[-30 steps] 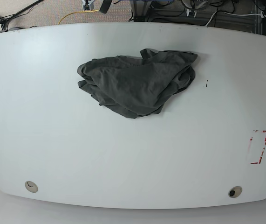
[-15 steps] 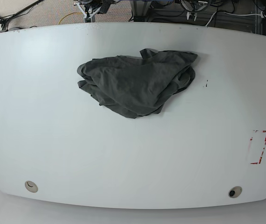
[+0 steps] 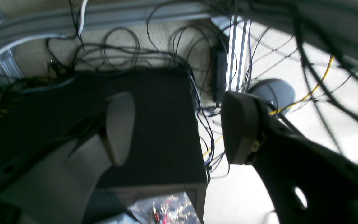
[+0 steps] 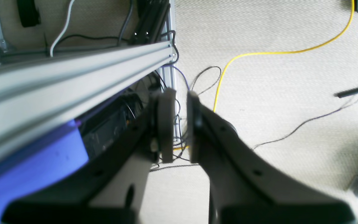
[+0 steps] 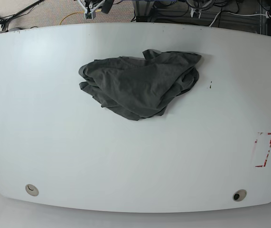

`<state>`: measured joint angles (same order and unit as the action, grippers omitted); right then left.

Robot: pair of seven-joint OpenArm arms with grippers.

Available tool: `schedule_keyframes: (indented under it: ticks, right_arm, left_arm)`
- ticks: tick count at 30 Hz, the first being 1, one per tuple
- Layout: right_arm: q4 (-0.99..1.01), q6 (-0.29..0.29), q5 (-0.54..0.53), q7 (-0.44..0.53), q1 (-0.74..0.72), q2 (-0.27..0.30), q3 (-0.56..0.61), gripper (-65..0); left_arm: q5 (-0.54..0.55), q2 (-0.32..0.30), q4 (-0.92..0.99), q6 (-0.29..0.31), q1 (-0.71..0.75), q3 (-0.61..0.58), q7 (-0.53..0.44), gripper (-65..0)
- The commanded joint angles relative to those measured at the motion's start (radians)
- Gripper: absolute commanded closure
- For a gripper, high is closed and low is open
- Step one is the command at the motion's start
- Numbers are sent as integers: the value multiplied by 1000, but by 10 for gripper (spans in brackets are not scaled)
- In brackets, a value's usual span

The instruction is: Fold the T-shirt properly

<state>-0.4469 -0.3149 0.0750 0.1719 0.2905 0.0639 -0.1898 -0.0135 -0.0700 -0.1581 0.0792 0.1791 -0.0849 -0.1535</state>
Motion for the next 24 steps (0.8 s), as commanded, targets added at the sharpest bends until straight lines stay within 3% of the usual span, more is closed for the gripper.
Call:
schedule_keyframes:
  ticks: [1, 7, 17, 24]
  right_arm:
    - [-71, -7, -1, 2, 62, -16, -1, -65]
    - [-238, -7, -1, -13, 186, -23, -1, -65]
    - [-596, -8, -2, -25, 434, -43, -1, -65]
    - [-823, -10, -8, -25, 586, -43, -1, -65]
  left_arm:
    - [2, -3, -1, 1, 21, 1, -39, -399]
    - [2, -27, -145, 1, 133, 1, -87, -399]
    - [2, -96, -642, 1, 434, 3, -87, -399]
    - [2, -116, -884, 3, 607, 106, -87, -399]
